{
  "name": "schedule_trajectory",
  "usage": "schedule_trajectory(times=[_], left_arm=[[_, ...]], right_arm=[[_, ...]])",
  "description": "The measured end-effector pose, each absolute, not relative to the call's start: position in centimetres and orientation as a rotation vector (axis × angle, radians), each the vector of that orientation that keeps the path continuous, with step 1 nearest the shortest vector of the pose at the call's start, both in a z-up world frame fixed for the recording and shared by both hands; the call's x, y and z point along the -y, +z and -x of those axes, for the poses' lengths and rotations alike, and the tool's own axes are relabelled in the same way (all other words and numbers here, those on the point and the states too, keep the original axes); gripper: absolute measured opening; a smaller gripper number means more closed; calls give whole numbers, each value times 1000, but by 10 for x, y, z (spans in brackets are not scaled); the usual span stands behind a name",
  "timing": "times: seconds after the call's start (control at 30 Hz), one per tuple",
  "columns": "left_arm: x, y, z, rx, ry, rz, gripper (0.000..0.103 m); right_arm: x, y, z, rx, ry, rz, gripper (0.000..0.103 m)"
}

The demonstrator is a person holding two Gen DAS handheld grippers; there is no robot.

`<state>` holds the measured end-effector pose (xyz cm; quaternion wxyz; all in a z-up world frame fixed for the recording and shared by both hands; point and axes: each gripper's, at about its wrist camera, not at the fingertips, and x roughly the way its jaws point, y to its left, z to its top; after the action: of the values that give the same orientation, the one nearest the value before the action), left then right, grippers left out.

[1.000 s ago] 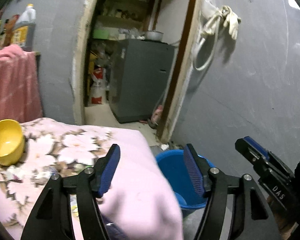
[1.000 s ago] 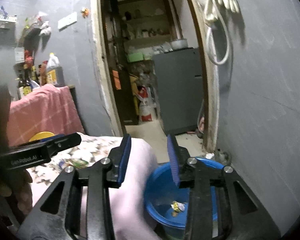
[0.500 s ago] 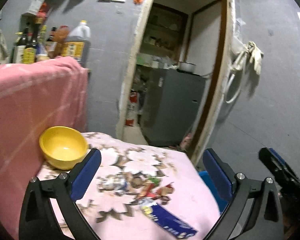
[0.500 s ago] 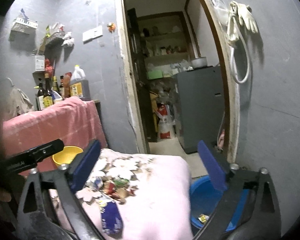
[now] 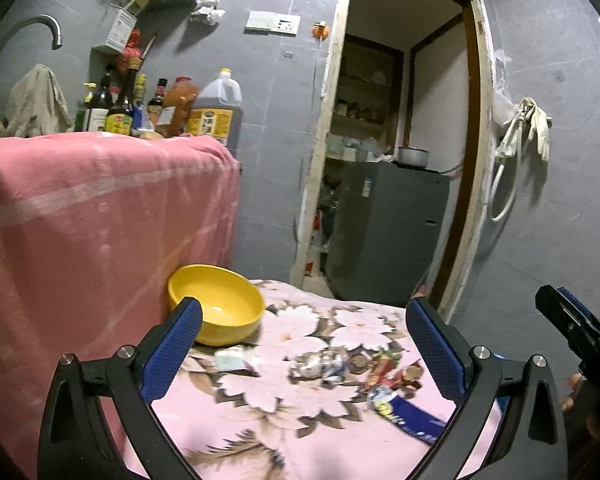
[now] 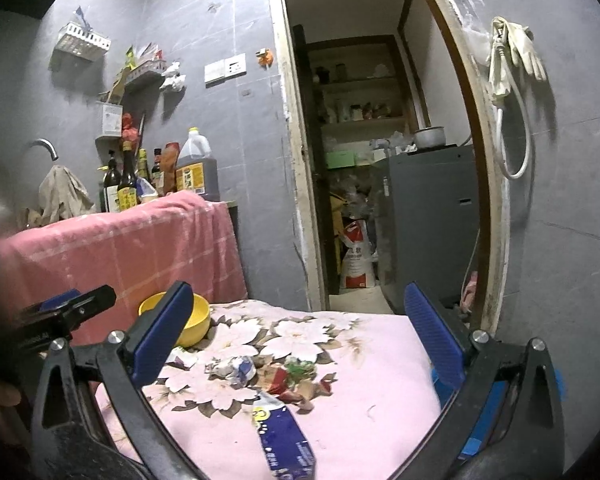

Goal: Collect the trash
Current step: 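Move both tools back over the table toward the trash, then grasp the small white-green box with the left tool while the right tool grasps the blue packet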

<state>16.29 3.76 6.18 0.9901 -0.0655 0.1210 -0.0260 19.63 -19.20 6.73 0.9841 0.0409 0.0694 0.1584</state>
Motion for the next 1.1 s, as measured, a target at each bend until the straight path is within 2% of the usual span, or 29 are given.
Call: schedule_trajectory(times=[0.3, 0.7, 0.93, 1.0, 1.1], left_arm=[[-57, 36, -177, -287, -2, 115, 100], [-66, 1, -214, -471, 32, 123, 100], [-75, -19, -242, -623, 58, 153, 99], [-77, -23, -249, -656, 65, 157, 99], [-81, -28, -259, -695, 64, 177, 99]], right_arm=[[167, 34, -213, -248, 346, -36, 103], [144, -26, -265, -650, 363, 61, 103], [132, -52, -283, -809, 371, 119, 86], [130, -57, -287, -845, 382, 121, 76], [128, -60, -291, -860, 395, 127, 74]])
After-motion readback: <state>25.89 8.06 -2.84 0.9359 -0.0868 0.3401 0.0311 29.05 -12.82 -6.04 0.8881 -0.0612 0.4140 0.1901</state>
